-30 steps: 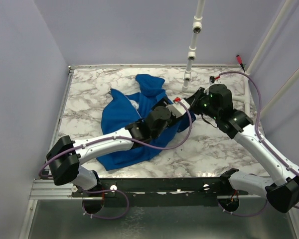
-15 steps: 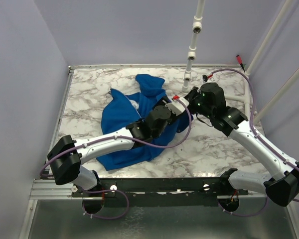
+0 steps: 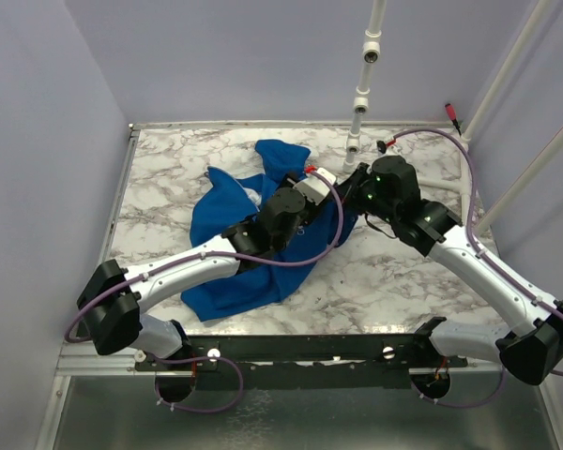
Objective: Zip up the jacket
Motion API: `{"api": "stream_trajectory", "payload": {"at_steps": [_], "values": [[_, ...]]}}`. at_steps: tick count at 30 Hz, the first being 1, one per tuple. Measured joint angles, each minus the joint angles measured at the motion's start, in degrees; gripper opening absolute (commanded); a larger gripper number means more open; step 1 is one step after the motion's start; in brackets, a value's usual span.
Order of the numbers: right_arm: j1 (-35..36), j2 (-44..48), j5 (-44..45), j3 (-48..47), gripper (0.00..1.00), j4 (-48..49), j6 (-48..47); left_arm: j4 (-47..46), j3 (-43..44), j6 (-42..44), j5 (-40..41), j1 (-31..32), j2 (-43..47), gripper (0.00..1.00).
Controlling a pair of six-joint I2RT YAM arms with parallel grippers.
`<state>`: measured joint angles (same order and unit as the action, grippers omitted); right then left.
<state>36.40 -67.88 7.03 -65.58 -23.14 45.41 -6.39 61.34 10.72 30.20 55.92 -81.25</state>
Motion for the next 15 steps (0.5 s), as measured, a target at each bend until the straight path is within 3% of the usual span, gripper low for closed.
{"api": "stream_trajectory", "payload": {"at_steps": [6,15], "values": [[0.3,-1.7,0.8,-1.1,0.01,0.5,-0.1,1.0,-1.4,0.7,-1.6,-0.4,1.9,0.46],[0.8,-2.9,1.2,-1.9,0.01,0.9,-1.4,2.9,-2.4,2.6,-4.1,-0.8,5.1,0.42]]}}
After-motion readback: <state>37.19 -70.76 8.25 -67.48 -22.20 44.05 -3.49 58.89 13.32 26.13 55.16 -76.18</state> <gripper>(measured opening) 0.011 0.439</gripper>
